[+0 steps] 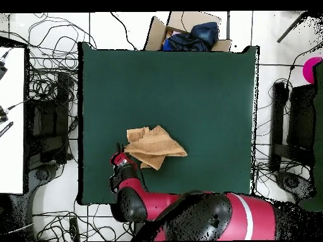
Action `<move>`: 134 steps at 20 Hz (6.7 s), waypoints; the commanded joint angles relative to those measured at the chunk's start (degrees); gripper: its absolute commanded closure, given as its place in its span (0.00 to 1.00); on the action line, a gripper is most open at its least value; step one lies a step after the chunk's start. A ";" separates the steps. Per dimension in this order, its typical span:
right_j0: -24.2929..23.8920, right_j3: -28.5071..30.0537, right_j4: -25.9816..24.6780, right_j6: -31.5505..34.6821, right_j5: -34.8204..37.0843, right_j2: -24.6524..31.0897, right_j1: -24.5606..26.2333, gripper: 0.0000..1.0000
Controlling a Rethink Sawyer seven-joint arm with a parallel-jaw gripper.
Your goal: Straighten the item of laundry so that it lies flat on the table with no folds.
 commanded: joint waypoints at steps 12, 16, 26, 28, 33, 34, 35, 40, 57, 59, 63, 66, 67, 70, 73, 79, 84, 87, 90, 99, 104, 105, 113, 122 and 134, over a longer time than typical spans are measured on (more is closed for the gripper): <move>5.71 -7.93 4.47 8.22 1.43 -5.59 2.38 0.00; 7.41 -9.43 4.74 5.78 3.33 -8.61 3.27 0.00; 9.09 -11.35 4.11 6.15 3.42 -11.61 4.17 0.00; 9.43 -11.38 4.11 6.51 3.14 -11.76 4.09 0.00; 9.14 -11.17 3.13 8.88 0.46 -11.02 3.52 0.00; 8.93 -11.19 2.82 9.56 -0.37 -10.77 3.61 0.00; 8.76 -11.27 2.56 10.05 -0.99 -10.56 3.81 0.00; 6.74 -11.71 -0.02 13.24 -4.39 -8.63 5.59 0.00; 0.57 -9.78 -6.53 15.91 -0.22 -0.65 6.33 0.00; -0.26 -9.51 -7.02 15.83 0.42 0.35 6.32 0.00; -1.76 -8.73 -7.74 15.89 0.80 2.20 6.50 0.00; -2.39 -8.33 -7.91 15.74 0.35 2.93 6.55 0.00; -2.54 -8.31 -7.93 15.59 0.20 3.01 6.62 0.00; -3.01 -7.81 -7.26 14.98 0.07 3.08 5.83 0.00; -3.96 -7.27 -6.88 14.53 1.72 3.98 4.95 0.00; -6.69 -4.21 -4.81 14.01 7.31 7.44 0.76 0.00; -6.63 -3.17 -3.52 14.17 7.52 8.91 -0.36 0.00; -6.16 -2.21 -2.28 13.81 7.52 8.83 -2.06 0.00; -4.68 -2.43 -1.65 12.08 7.47 6.28 -2.64 0.00; 0.65 -8.77 -2.40 5.78 5.89 -3.81 3.64 0.00; 3.83 -11.97 -3.03 3.37 6.17 -8.72 6.45 0.00; 4.37 -12.40 -2.95 3.17 6.46 -9.42 6.73 0.00; 7.67 -13.51 -2.14 3.33 8.17 -13.13 5.76 0.00; 4.05 -14.40 -7.77 10.67 3.19 -8.69 8.49 0.00; -0.69 -14.34 -10.41 11.94 6.16 -4.20 9.27 0.00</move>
